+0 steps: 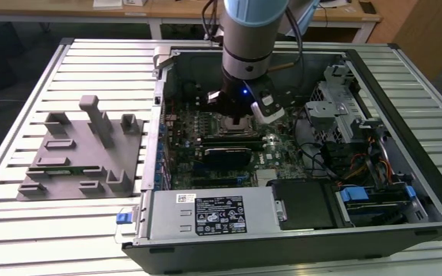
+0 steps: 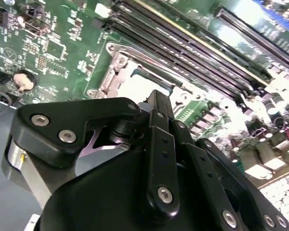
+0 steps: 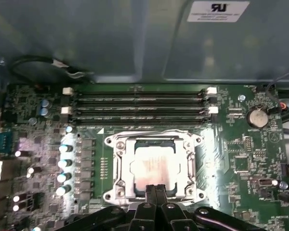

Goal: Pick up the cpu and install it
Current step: 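Install the second cpu locking lever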

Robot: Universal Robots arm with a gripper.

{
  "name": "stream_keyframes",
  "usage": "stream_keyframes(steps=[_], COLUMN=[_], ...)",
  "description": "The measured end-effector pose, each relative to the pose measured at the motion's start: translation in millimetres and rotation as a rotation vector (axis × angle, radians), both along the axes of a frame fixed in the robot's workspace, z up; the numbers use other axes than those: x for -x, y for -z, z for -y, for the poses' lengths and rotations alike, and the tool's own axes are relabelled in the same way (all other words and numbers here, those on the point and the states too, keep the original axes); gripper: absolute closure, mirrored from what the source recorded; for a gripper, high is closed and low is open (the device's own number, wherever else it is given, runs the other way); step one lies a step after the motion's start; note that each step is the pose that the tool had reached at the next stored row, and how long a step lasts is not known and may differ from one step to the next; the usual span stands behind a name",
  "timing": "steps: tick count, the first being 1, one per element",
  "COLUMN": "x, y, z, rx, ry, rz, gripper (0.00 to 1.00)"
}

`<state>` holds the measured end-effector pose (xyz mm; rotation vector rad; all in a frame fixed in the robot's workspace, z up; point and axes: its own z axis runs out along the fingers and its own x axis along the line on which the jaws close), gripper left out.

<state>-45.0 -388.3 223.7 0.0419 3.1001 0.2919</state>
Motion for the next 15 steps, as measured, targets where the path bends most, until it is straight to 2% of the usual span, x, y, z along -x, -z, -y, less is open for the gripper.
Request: stream_keyframes(steps=[7, 15], x=[-7.2, -7.3], y=[0.2, 0.2], z=[-12.3, -13.8], rx=[0.0198, 0.0221], ry=[0.0, 0.0], rz=[0.0, 0.0], gripper=[0.89, 0.89])
